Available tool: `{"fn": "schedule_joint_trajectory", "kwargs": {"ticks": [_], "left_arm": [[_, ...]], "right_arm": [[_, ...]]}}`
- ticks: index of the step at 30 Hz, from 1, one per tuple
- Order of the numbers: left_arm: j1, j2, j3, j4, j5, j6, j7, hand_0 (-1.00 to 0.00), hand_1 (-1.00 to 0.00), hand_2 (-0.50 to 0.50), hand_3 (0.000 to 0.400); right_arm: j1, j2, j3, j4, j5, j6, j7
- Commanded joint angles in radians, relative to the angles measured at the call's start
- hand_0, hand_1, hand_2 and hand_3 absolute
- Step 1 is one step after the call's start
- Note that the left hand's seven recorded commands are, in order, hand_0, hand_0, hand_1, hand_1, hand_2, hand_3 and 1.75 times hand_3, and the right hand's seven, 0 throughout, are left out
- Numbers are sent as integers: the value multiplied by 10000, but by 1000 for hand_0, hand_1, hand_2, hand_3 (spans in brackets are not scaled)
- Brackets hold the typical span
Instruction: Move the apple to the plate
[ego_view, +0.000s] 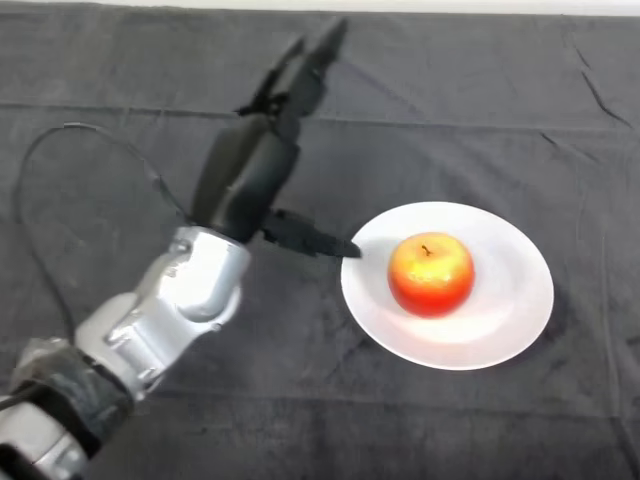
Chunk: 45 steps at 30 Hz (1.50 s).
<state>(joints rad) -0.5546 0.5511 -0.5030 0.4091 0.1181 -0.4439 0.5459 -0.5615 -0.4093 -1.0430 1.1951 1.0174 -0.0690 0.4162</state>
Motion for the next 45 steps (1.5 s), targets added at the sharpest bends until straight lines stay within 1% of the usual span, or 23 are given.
{"fn": "schedule_joint_trajectory", "kwargs": {"ticks": [1, 6, 10, 12, 15, 20, 25, 28, 32, 37, 45], "left_arm": [[453, 666, 514, -426, -180, -286, 197, 0, 0, 0, 0], [1267, 1240, 1563, -693, -364, -627, 438, 0, 0, 0, 0], [1837, 1494, 2326, -847, -451, -780, 691, 0, 0, 0, 0], [2244, 1679, 2791, -898, -561, -985, 813, 0, 0, 0, 0], [2683, 1753, 3356, -925, -589, -1133, 1057, 0, 0, 0, 0], [3536, 1947, 4407, -816, -837, -1622, 1337, 0, 0, 0, 0], [4064, 1996, 5333, -703, -1090, -1845, 1525, 0, 0, 0, 0], [4276, 1945, 5766, -701, -1170, -1878, 1637, 0, 0, 0, 0], [4469, 1702, 6237, -638, -1101, -1952, 1867, 0, 0, 0, 0], [4429, 1370, 6545, -553, -914, -1895, 2061, 0, 0, 0, 0], [4214, 931, 6836, -652, -592, -1562, 2185, 0, 0, 0, 0]], "right_arm": [[92, -145, -157, -211, 126, -51, 19], [96, -139, -154, -226, 123, -49, 10], [99, -135, -152, -236, 122, -47, 4], [100, -133, -151, -240, 121, -46, 2], [102, -131, -150, -246, 120, -44, -2], [104, -129, -149, -253, 120, -42, -7], [105, -128, -148, -256, 120, -41, -10], [105, -128, -149, -257, 120, -41, -11], [105, -128, -149, -257, 120, -40, -12], [105, -127, -149, -258, 121, -40, -12], [105, -126, -149, -261, 121, -39, -14]]}}
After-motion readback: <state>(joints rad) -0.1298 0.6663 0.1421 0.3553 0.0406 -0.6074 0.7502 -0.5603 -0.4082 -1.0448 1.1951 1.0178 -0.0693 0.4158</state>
